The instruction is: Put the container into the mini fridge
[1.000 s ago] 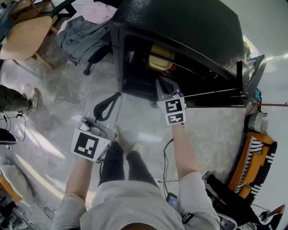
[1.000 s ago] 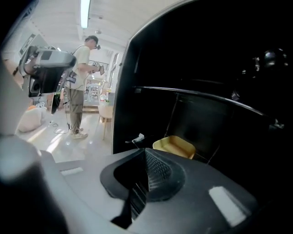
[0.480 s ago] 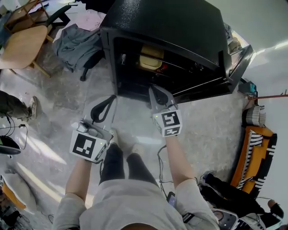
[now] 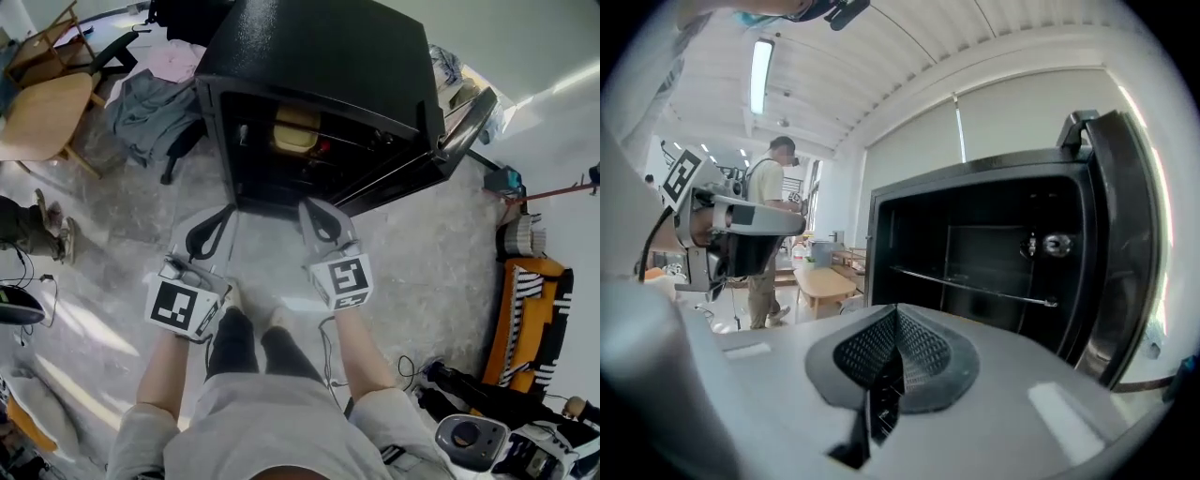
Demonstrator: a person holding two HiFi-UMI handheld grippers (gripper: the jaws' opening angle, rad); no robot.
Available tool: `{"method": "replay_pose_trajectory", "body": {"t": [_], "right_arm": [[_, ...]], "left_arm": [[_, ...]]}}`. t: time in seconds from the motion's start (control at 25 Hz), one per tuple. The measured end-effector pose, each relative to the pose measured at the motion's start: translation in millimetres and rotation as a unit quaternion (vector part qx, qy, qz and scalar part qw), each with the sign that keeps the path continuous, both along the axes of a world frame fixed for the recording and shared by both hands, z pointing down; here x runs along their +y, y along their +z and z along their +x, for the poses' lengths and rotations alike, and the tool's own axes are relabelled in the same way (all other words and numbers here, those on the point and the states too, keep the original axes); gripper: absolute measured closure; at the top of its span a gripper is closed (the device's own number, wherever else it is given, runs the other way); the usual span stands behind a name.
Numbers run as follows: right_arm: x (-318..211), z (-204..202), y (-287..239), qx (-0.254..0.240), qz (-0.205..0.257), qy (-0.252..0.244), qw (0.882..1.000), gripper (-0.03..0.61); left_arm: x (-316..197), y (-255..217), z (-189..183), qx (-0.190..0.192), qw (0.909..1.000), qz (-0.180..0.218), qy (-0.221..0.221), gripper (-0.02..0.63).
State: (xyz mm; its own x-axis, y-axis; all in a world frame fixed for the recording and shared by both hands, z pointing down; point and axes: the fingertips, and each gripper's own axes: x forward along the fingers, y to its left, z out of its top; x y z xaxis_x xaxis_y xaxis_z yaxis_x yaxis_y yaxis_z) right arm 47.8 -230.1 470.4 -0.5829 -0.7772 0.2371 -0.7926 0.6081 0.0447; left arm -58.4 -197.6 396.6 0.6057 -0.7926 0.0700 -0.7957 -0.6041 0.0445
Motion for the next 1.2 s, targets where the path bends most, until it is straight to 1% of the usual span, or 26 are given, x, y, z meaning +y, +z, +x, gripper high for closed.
{"method": "replay_pose_trajectory", "body": {"t": [0.24, 0.48, 0.64, 0.88, 1.2], "right_arm": [[31.2, 5.8, -32.6, -0.023, 0.014, 0.006, 1.000, 0.580], [57.0, 14.9, -65.3, -0.025, 0.038, -0.002, 0.999, 0.580], [72.4, 19.4, -89.5, -0.047, 0.055, -0.006, 0.997, 0.580], [96.0, 29.4, -114.0, -0.054, 0.061, -0.013, 0.997, 0.580], [122.6, 39.9, -135.7, -0.047, 0.078, -0.023, 0.996, 0.580]], "left_arm": [[18.8, -18.3, 11.0, -0.001, 1.0000, 0.007, 0.006, 0.612], [40.2, -37.7, 22.0, -0.001, 0.9998, 0.016, 0.009, 0.612], [53.0, -51.8, 25.9, -0.002, 0.9996, 0.027, 0.007, 0.612], [72.1, -75.9, 33.4, -0.002, 0.9991, 0.041, -0.004, 0.612], [98.9, -99.2, 49.5, -0.002, 0.9981, 0.059, -0.015, 0.612]]}}
